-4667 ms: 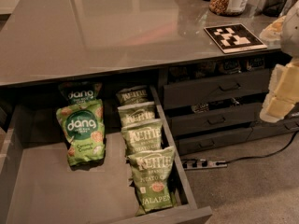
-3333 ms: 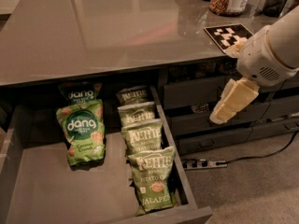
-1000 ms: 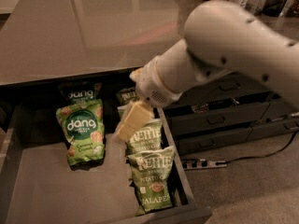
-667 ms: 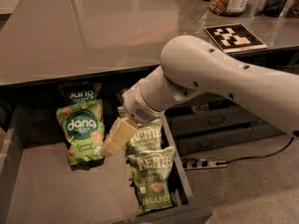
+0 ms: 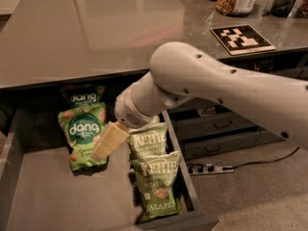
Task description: Pick green rice chip bag from top drawer and place on counter
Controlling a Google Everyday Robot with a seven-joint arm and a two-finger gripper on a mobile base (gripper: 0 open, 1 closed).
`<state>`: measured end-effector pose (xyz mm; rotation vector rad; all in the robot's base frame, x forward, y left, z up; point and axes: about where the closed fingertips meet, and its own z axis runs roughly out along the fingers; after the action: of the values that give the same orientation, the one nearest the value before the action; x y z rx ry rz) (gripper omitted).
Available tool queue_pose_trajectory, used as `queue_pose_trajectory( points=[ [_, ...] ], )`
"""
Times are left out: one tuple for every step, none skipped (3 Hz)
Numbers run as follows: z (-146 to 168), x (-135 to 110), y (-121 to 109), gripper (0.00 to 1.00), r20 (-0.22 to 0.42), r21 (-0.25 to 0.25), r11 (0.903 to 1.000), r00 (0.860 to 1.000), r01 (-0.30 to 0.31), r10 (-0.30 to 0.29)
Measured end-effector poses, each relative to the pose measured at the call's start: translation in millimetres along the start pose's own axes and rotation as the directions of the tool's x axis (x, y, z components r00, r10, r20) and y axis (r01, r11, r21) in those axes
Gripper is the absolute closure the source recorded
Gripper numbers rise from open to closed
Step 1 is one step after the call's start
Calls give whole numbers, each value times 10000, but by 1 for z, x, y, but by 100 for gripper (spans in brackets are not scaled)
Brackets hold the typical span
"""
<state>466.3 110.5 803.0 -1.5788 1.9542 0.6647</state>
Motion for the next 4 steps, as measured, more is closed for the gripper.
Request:
queue_pose_trajectory(
  points=[
    [37, -32, 2, 0, 241, 29, 9984, 9981, 569, -569],
    [37, -32, 2, 0, 241, 29, 9984, 9981, 569, -569],
    [50, -30, -2, 0, -77, 133, 9998, 9998, 161, -160],
    [87, -15, -21, 0, -422, 669, 9948, 9959, -768, 797]
  ],
)
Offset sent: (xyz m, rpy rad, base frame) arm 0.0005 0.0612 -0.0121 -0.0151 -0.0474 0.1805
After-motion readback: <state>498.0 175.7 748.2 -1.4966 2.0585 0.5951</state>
